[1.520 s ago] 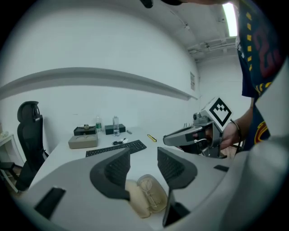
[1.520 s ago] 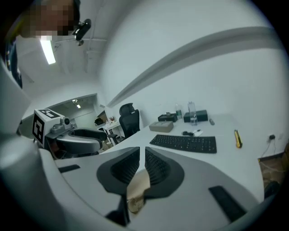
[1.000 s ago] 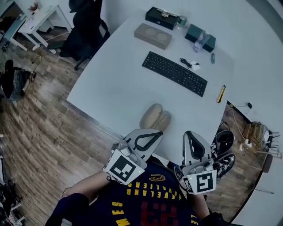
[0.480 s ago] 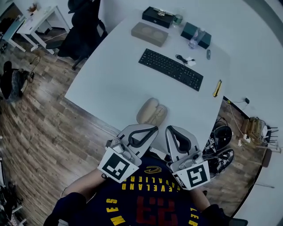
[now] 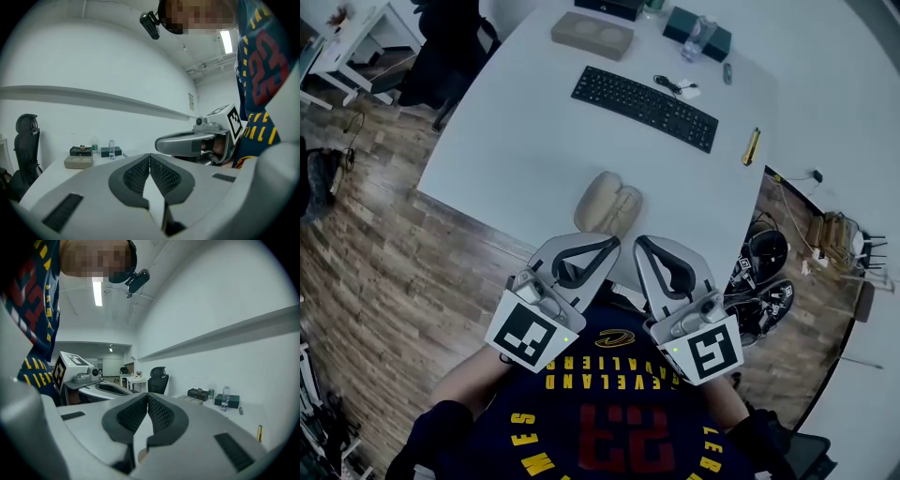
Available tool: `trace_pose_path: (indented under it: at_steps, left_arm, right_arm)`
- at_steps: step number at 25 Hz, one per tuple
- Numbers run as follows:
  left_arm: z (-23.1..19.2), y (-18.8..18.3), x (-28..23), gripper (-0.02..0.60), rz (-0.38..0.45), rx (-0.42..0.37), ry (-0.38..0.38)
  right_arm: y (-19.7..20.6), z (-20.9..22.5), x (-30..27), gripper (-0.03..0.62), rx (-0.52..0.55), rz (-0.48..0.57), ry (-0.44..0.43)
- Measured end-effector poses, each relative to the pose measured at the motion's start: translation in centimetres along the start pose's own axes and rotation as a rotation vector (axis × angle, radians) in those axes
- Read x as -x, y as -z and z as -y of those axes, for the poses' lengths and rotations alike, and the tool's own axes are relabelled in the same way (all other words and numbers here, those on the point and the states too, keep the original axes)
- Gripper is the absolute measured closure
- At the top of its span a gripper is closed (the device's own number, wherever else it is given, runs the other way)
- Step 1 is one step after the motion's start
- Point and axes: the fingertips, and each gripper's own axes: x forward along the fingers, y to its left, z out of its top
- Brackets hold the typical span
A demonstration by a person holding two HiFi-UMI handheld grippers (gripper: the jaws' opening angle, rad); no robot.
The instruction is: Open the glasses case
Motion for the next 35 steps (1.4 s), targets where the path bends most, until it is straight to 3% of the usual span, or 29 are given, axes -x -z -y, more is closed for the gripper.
trace_pose_path:
  at_steps: [35]
  left_arm:
    - [-0.6,1.3,0.2,0.568,-0.012,0.043,0.032]
  right_arm:
    - [1.0,-1.0,-1.4,0.576,-0.074,-0.043,0.024]
